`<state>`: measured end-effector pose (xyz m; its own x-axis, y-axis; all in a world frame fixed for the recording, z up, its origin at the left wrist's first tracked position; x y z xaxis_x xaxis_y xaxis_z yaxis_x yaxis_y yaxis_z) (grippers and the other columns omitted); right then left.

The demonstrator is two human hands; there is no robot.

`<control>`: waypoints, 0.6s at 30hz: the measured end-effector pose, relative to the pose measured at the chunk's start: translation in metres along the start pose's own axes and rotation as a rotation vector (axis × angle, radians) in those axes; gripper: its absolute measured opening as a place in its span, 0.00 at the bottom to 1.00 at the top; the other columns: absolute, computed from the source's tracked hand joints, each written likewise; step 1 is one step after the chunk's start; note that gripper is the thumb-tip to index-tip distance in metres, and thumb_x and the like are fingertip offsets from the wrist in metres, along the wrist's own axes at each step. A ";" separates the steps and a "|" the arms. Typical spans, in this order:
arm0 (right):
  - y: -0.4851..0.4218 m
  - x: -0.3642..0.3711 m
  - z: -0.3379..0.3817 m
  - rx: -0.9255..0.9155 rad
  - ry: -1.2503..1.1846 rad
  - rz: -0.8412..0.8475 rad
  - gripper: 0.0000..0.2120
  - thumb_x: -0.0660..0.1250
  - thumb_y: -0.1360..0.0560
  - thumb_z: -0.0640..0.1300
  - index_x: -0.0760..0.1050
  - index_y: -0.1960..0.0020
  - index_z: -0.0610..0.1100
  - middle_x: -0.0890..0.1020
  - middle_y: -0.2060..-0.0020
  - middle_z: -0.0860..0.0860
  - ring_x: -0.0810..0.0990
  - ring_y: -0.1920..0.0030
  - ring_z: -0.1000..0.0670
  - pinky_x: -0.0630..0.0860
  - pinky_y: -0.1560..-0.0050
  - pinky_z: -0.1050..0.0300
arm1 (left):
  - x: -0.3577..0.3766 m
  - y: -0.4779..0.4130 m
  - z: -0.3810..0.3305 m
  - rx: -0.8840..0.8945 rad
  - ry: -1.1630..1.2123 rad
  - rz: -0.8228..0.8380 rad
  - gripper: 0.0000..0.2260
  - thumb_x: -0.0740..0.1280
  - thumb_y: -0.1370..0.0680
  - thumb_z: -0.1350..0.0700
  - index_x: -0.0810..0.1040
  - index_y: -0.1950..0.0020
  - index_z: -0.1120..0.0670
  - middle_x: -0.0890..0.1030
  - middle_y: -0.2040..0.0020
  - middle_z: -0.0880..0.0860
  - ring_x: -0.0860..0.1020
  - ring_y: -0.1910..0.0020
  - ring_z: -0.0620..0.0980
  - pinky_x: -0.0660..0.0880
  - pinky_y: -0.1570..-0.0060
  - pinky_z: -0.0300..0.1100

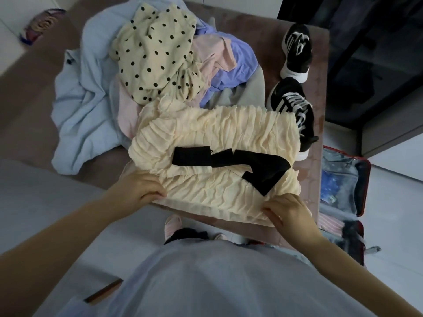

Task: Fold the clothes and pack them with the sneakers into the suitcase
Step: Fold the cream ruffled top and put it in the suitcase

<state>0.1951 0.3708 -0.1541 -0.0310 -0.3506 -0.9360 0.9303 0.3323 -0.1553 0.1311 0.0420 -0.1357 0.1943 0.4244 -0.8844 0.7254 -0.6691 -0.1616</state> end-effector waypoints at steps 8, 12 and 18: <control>-0.010 -0.014 -0.003 0.030 -0.098 0.012 0.09 0.63 0.29 0.51 0.78 0.61 0.47 0.78 0.67 0.53 0.77 0.67 0.48 0.70 0.59 0.57 | 0.018 0.013 0.000 -0.008 -0.097 0.142 0.24 0.49 0.19 0.41 0.81 0.59 0.47 0.81 0.64 0.41 0.71 0.61 0.39 0.64 0.55 0.33; -0.054 -0.043 -0.003 0.184 -0.095 -0.060 0.20 0.70 0.31 0.53 0.75 0.43 0.43 0.77 0.49 0.47 0.75 0.49 0.46 0.73 0.47 0.51 | -0.027 -0.027 0.000 -0.117 -0.089 -0.083 0.22 0.52 0.21 0.40 0.80 0.53 0.52 0.80 0.60 0.47 0.71 0.59 0.41 0.63 0.56 0.33; -0.081 -0.011 -0.010 0.131 0.206 0.514 0.37 0.67 0.27 0.53 0.51 0.25 0.55 0.64 0.32 0.49 0.65 0.34 0.44 0.65 0.35 0.49 | 0.002 -0.068 0.000 -0.338 -0.205 0.251 0.24 0.69 0.27 0.48 0.69 0.35 0.54 0.74 0.39 0.51 0.72 0.41 0.51 0.66 0.44 0.41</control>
<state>0.1166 0.3563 -0.1348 0.3793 0.0099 -0.9252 0.8817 0.2993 0.3647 0.0828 0.0885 -0.1266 0.2818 0.1225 -0.9516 0.8534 -0.4853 0.1903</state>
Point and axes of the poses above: each hand's wrist, its own y-axis away from the middle knuckle, its own x-axis out of the palm, z = x × y, the point moved 5 cm from there along -y, towards the middle knuckle
